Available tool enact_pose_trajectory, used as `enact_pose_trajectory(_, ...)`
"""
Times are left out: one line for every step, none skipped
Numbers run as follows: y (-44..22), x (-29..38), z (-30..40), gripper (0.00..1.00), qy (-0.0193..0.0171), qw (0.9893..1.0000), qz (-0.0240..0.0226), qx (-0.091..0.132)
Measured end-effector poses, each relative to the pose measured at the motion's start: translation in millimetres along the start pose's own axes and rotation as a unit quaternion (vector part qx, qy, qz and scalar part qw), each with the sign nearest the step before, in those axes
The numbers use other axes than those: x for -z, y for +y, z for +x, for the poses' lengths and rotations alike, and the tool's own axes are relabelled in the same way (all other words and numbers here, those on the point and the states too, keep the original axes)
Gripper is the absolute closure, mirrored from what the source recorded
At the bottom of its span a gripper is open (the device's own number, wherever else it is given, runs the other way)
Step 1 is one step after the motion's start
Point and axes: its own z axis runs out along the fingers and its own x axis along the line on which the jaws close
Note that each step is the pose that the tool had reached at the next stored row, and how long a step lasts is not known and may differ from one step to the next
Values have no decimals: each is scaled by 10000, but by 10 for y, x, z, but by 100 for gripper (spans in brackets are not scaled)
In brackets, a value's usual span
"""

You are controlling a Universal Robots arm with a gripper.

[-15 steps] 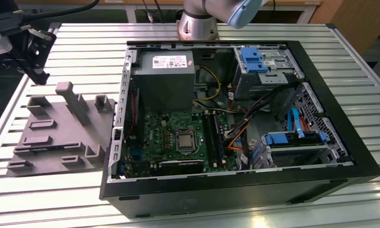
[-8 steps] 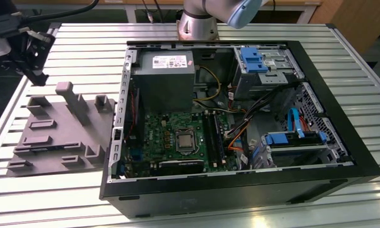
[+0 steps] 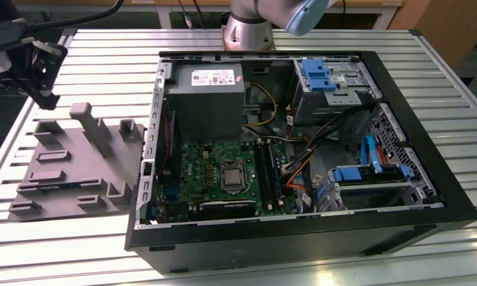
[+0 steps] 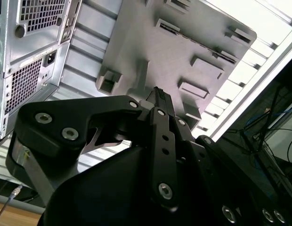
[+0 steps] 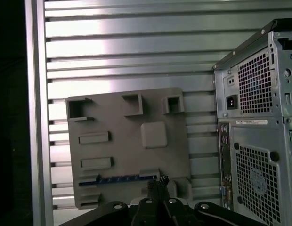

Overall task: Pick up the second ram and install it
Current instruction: 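Reach for the second ram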

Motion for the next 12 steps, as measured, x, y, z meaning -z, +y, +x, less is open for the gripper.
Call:
enact_pose_trajectory(-3, -2, 2, 89, 0, 10000, 0, 0)
enact_pose_trajectory(-6, -3, 5, 89, 0, 10000, 0, 0)
enact_pose_trajectory(-9, -6, 7, 89, 0, 10000, 0, 0)
enact_pose_trajectory(-11, -7, 9, 89, 0, 10000, 0, 0)
enact_pose_trajectory(-14, -9, 11, 89, 0, 10000, 0, 0)
enact_pose_trajectory(-17, -11, 14, 89, 0, 10000, 0, 0)
enact_pose_trajectory(-21, -13, 16, 89, 0, 10000, 0, 0)
enact_pose_trajectory(-23, -15, 19, 89, 0, 10000, 0, 0)
enact_pose_trajectory(-26, -16, 21, 89, 0, 10000, 0, 0)
enact_pose_trajectory(-29, -18, 23, 89, 0, 10000, 0, 0)
enact_pose_trajectory(-32, -20, 25, 89, 0, 10000, 0, 0)
enact_pose_trajectory(-35, -22, 27, 89, 0, 10000, 0, 0)
